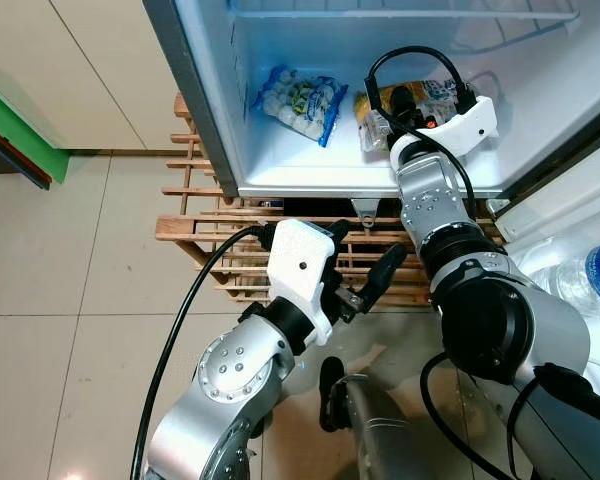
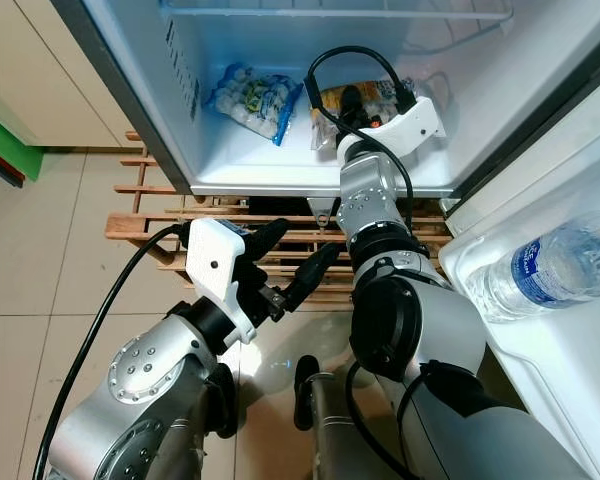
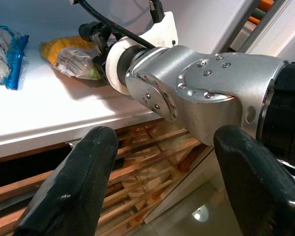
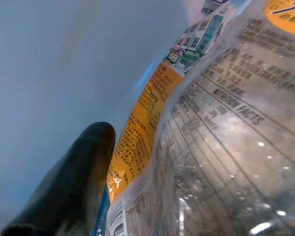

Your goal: Restocking fridge

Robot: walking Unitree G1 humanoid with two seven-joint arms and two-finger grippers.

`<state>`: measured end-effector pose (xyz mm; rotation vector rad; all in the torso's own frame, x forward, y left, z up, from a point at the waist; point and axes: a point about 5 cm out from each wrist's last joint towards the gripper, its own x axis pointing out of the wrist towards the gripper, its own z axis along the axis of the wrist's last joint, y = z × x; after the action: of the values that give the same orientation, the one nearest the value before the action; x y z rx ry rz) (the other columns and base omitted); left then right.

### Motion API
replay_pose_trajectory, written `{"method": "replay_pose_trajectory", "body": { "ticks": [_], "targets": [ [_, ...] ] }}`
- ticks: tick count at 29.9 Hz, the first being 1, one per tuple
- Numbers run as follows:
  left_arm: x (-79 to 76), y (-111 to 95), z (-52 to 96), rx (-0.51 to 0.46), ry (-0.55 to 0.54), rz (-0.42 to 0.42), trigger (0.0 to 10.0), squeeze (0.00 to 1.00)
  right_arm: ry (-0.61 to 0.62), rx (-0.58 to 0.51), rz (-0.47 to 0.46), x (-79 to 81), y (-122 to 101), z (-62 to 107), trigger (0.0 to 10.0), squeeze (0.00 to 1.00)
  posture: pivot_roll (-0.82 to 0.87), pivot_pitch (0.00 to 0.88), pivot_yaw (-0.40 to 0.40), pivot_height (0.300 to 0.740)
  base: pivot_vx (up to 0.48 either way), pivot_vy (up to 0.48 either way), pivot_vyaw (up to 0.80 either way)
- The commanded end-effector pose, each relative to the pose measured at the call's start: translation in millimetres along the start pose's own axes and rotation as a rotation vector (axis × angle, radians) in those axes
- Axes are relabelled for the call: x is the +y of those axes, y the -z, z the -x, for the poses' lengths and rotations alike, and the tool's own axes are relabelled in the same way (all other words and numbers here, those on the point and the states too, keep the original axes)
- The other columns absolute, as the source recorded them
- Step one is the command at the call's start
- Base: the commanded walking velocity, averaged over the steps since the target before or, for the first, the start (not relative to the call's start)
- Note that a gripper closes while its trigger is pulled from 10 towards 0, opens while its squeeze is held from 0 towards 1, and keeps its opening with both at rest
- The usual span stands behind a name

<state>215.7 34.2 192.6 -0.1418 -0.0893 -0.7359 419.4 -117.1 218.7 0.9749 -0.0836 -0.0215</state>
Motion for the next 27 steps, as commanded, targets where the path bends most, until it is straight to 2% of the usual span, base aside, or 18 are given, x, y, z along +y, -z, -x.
{"method": "replay_pose_trajectory", "body": {
  "ticks": [1,2,3,5,7,10,12,18,23,25,27],
  "targets": [
    [-4.7,1.2,-0.6,0.000,0.012,0.016,10.0,0.00,0.056,0.019,-0.014,-2.8,6.6,1.5,10.0,1.00,0.10,0.377,-0.041,0.736,0.000,0.000,0.00],
    [-4.7,1.2,-0.6,0.000,0.012,0.016,10.0,0.00,0.056,0.019,-0.014,-2.8,6.6,1.5,10.0,1.00,0.10,0.377,-0.041,0.736,0.000,0.000,0.00],
    [-3.5,1.2,-0.8,0.003,0.009,0.023,10.0,0.00,0.119,0.022,-0.072,-7.5,10.4,3.2,10.0,1.00,0.09,0.377,-0.041,0.736,0.000,0.000,0.00],
    [-2.1,0.9,-1.5,0.005,0.013,0.018,10.0,0.00,0.192,0.020,-0.125,-10.5,14.3,5.1,10.0,1.00,0.09,0.371,-0.045,0.736,0.000,0.000,0.00],
    [-2.1,0.7,-1.7,0.004,0.016,0.016,10.0,0.00,0.198,0.017,-0.126,-10.1,14.7,5.3,10.0,1.00,0.09,0.371,-0.045,0.736,0.000,0.000,0.00],
    [-7.5,-0.4,-2.1,0.004,0.061,-0.016,10.0,0.00,0.155,-0.015,-0.074,1.5,12.2,5.5,10.0,1.00,0.07,0.358,-0.050,0.736,0.000,0.000,0.00],
    [-9.3,-0.3,-2.7,0.002,0.067,0.000,10.0,0.00,0.134,-0.020,-0.053,5.7,11.3,6.3,10.0,1.00,0.06,0.354,-0.051,0.736,0.000,0.000,0.00],
    [-5.4,0.4,-7.6,-0.002,0.062,0.011,10.0,0.00,0.120,-0.021,-0.033,7.1,9.5,10.9,10.0,1.00,0.04,0.329,-0.054,0.736,0.000,0.000,0.00],
    [2.3,1.9,-12.3,-0.003,0.062,0.004,10.0,0.00,0.072,0.017,0.202,-7.8,11.1,34.6,10.0,1.00,0.01,0.281,-0.060,0.736,0.000,0.000,0.00],
    [3.3,2.1,-12.6,-0.002,0.062,0.003,10.0,0.00,0.070,0.025,0.225,-10.8,11.5,37.8,10.0,1.00,0.01,0.281,-0.060,0.736,0.000,0.000,0.00],
    [7.6,3.8,-15.5,0.000,0.063,-0.007,10.0,0.00,0.066,0.030,0.330,-22.1,9.0,44.9,10.0,1.00,-0.01,0.247,-0.067,0.736,0.000,0.000,0.00]
  ]
}}
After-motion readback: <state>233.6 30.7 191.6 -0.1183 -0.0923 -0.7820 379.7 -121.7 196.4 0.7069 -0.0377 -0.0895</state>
